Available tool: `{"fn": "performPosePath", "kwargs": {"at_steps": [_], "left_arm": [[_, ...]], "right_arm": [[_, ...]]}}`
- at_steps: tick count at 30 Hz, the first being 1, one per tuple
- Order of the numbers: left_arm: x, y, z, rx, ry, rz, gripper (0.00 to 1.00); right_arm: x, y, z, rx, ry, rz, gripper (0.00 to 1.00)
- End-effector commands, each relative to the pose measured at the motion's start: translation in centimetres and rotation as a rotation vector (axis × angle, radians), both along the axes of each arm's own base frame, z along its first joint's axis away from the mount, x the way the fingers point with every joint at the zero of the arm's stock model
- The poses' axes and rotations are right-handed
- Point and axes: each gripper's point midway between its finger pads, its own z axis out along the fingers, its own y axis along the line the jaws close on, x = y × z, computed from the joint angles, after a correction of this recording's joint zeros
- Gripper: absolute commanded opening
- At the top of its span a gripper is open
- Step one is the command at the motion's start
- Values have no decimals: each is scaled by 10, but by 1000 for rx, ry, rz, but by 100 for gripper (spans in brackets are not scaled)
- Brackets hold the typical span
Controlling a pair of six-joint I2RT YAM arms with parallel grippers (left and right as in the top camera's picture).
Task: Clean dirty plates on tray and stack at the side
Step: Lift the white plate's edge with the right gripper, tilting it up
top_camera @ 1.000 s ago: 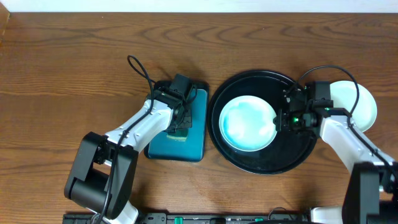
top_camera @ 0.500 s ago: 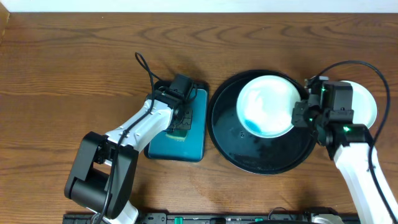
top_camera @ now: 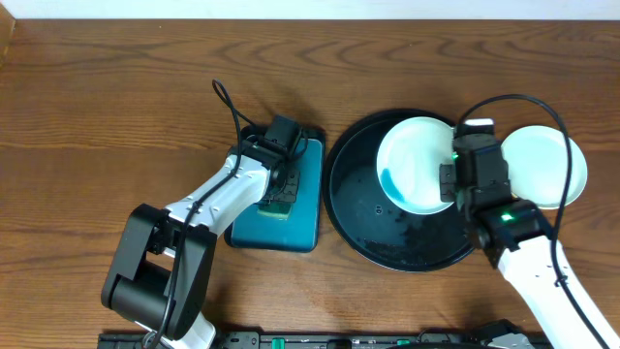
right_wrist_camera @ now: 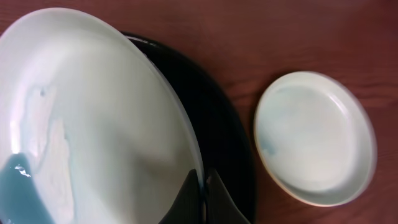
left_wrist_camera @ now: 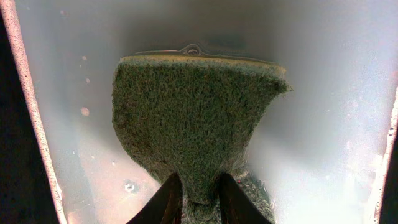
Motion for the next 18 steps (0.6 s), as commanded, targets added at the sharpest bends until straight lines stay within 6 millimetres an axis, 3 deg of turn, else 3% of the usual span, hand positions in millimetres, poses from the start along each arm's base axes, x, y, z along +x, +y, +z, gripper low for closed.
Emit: {"fn": "performPosePath", "kwargs": {"at_steps": [1, 7, 18], "left_arm": [[-1, 8, -10, 44, 15, 8, 22], [-2, 9, -10, 44, 16, 8, 23], [-1, 8, -10, 44, 15, 8, 24]], "right_arm": [[-3, -7, 15, -129, -62, -61, 1], [-7, 10, 31, -241, -136, -44, 1], [-17, 64, 62, -408, -267, 119, 1]]}}
